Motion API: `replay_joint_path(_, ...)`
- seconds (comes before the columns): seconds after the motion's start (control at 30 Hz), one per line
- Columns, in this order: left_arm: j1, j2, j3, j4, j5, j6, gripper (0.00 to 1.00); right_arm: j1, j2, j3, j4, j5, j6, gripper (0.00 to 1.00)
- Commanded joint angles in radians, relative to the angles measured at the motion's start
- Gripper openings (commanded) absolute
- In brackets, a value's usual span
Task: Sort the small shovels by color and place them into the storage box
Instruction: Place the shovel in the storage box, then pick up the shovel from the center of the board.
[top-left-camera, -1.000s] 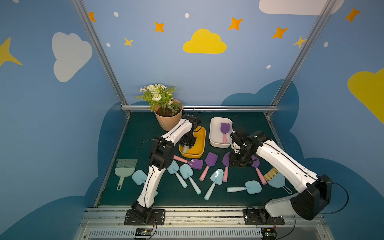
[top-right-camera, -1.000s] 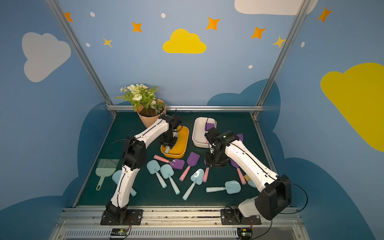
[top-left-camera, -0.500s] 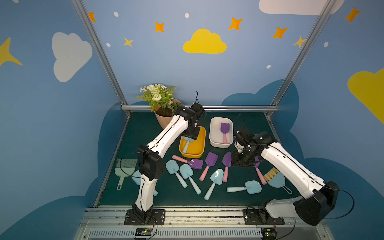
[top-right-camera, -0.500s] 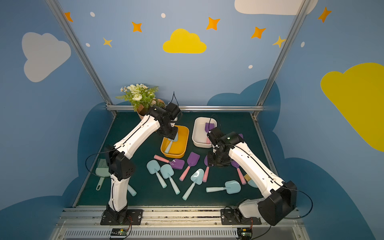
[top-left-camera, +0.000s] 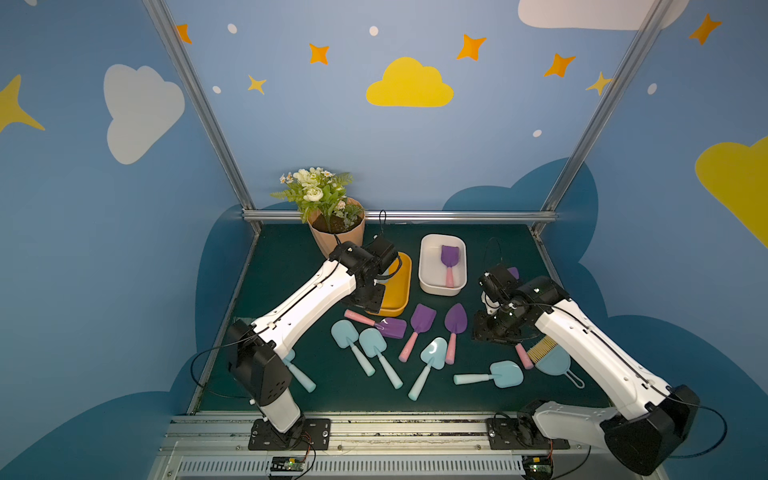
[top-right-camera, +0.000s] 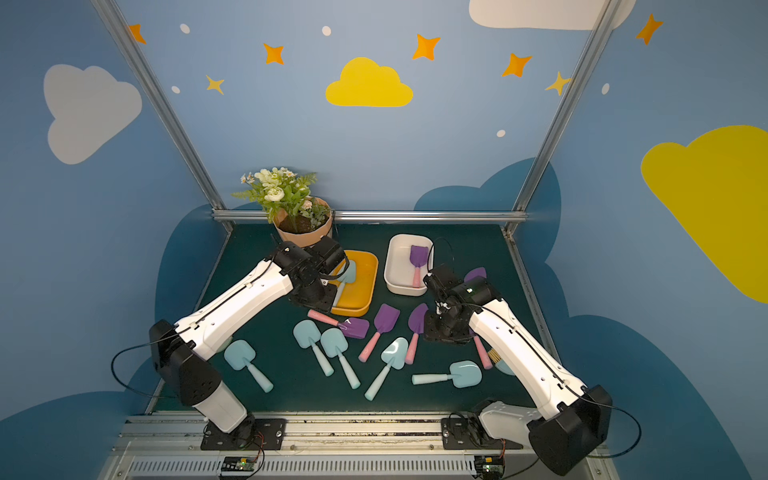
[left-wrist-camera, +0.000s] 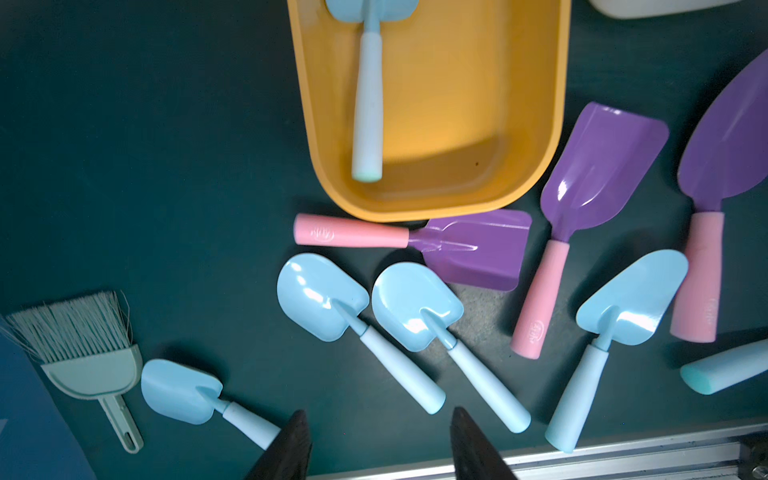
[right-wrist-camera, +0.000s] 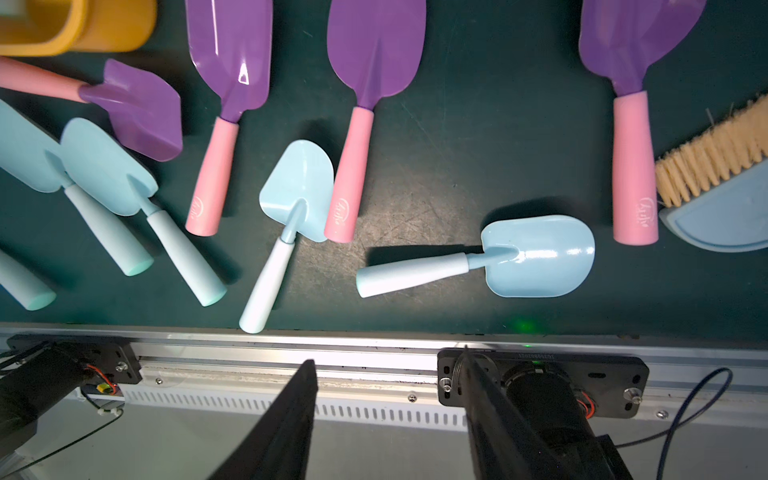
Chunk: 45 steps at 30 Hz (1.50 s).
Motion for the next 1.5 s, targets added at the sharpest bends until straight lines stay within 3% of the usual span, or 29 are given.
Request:
replay_joint_path(0.0, -0.015, -0.063, -0.067, 0.047, 0.016, -0.062, 0.46, -0.003, -0.015, -0.044, 0.023, -0.057, 0.004, 0.57)
replay_joint_path(0.27, -0.036, -0.125, -0.171, 0.088, 0.052, -0.095, 0.46, -0.001, -0.005, -0.159, 0.162, -0.149, 0.026, 0.55)
replay_joint_path(0.67, -0.047, -0.236, -0.330, 0.112, 0.052, -0.141, 0.46, 0.020, 0.165, -0.218, 0.348, -0.216, 0.065, 0.55)
replay_joint_path(1.03, -0.044, -0.254, -0.364, 0.115, 0.048, -0.141, 0.46, 0.033, 0.328, -0.200, 0.396, -0.213, 0.045, 0.55)
replay_joint_path(1.47, -0.034, -0.250, -0.361, 0.109, 0.042, -0.130, 0.46, 0.034, 0.406, -0.196, 0.418, -0.194, 0.037, 0.55)
